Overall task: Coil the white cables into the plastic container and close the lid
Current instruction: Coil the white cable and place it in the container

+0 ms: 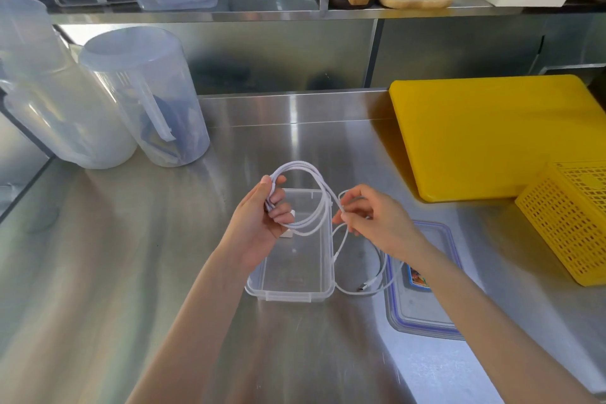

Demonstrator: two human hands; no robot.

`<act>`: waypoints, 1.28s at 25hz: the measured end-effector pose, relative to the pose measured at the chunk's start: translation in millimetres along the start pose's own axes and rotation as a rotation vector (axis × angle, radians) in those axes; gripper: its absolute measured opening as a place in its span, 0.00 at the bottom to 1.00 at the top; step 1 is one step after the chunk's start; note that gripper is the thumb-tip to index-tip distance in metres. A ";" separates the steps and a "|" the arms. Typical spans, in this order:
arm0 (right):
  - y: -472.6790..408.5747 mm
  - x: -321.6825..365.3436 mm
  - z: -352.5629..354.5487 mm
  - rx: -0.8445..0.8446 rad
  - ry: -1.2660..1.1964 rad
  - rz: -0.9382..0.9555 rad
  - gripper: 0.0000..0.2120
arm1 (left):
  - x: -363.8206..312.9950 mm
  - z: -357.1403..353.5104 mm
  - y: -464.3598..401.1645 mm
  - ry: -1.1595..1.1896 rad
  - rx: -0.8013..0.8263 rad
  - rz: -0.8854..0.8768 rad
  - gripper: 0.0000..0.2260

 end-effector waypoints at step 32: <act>1.7 -5.5 -11.4 0.014 -0.015 -0.174 0.10 | -11.2 -8.0 14.9 -0.745 -0.196 -0.459 0.11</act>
Point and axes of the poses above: each hand's wrist, its own y-axis away from the middle knuckle, its own z-axis out of the back of the hand, x = y × z, the point moved 8 cm from there along -y, towards the middle knuckle, and after that the axes turned 1 degree about -x, right-handed, at the moved point
